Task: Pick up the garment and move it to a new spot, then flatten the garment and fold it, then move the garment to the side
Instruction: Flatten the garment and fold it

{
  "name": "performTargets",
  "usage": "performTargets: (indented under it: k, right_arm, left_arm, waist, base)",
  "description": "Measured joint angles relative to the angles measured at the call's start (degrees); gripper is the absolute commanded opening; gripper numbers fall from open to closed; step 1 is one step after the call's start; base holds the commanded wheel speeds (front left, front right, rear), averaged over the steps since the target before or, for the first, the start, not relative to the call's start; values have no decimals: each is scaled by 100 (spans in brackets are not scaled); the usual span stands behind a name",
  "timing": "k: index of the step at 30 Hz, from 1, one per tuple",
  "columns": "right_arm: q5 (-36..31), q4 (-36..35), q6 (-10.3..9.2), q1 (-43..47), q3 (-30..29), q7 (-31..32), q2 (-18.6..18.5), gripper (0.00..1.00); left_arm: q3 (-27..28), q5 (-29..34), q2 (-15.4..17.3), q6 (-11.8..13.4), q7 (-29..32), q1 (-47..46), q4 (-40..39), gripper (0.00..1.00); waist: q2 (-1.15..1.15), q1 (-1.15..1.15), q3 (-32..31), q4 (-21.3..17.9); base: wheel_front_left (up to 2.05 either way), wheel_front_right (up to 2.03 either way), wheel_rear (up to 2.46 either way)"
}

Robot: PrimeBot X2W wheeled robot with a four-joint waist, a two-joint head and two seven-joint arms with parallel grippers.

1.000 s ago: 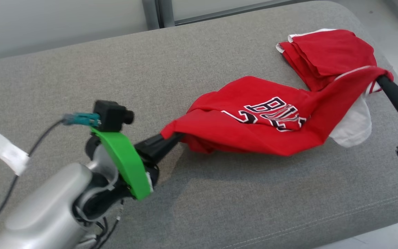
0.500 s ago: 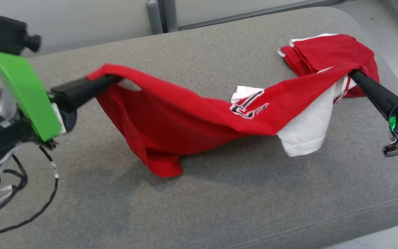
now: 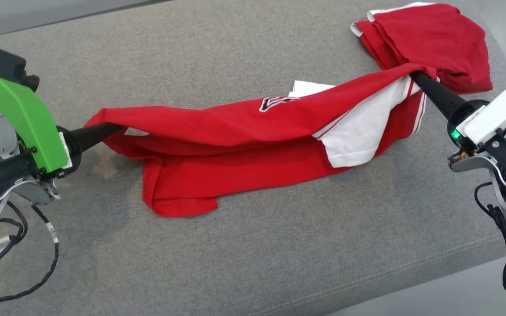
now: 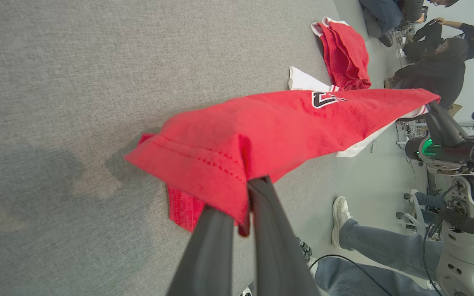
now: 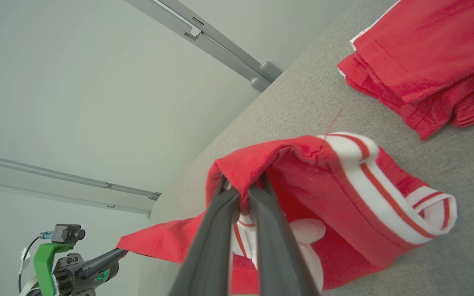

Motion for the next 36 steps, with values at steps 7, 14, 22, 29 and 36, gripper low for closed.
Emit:
performTargets:
  k: [7,14,22,29,36]
  right_arm:
    - [-445,672,1,-364,-18,-176,210,0]
    - [-929,1391,1,-808,75,-506,592,0]
    - [-1234,1920,1,-1062,1,-1037,950,0]
    - [-1417,2298,1,-1222,-88,-1374,1080,0]
    - [-1469,2592,1,-1343,-51,-1508,1139,0]
  left_arm:
    - [-25,107,74,0,65,21,283,0]
    - [73,104,-70,0,63,-187,650,0]
    - [136,89,-114,0,63,-343,889,0]
    - [188,127,-316,0,-124,-481,1092,100]
    - [266,177,-305,-89,-348,-486,1262,100]
  waist:
    - [0,0,518,-150]
    - [0,0,915,-236]
    - [0,0,1002,-265]
    - [0,0,1035,-183]
    - [0,0,964,-83]
  base:
    - [0,0,0]
    - [0,0,0]
    - [0,0,0]
    - [0,0,0]
    - [0,0,0]
